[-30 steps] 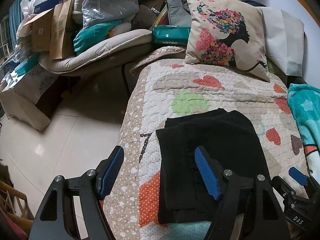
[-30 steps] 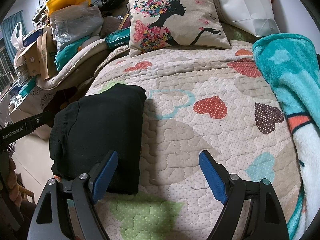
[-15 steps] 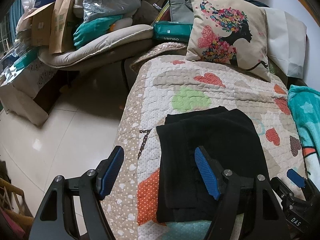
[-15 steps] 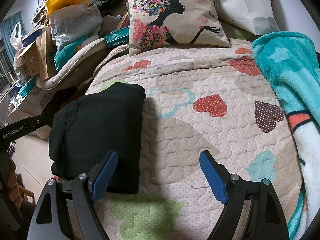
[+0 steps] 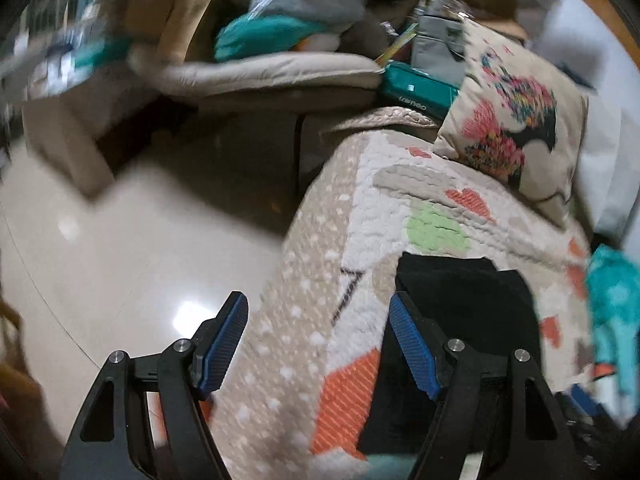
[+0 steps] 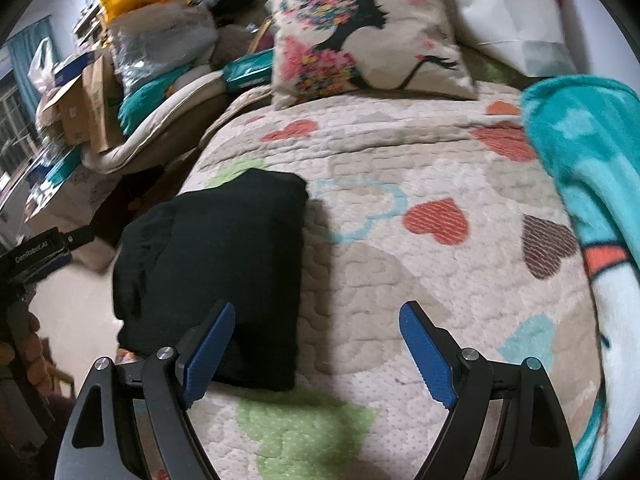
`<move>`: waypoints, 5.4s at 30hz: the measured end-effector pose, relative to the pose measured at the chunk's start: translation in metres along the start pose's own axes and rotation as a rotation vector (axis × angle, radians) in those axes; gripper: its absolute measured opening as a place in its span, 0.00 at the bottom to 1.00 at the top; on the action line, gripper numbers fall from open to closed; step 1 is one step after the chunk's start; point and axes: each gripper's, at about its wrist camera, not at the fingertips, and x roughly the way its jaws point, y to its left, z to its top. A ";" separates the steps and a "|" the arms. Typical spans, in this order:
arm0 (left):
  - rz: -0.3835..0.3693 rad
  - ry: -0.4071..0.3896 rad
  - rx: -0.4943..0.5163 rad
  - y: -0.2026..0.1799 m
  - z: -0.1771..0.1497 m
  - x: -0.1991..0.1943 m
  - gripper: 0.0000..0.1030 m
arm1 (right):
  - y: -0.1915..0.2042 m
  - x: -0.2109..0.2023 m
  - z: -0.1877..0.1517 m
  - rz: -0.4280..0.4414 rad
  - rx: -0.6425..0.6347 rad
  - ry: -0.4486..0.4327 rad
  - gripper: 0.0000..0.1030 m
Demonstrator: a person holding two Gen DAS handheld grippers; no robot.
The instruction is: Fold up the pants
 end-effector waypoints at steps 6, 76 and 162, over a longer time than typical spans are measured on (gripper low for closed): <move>-0.253 0.133 -0.122 0.006 -0.005 0.019 0.71 | 0.003 0.021 0.029 0.062 0.039 0.081 0.86; -0.398 0.193 0.102 -0.152 0.020 0.074 0.43 | -0.044 0.064 0.106 0.354 0.237 -0.011 0.46; -0.051 0.060 0.115 -0.065 -0.075 -0.005 0.68 | -0.014 -0.019 -0.009 -0.019 -0.002 -0.005 0.78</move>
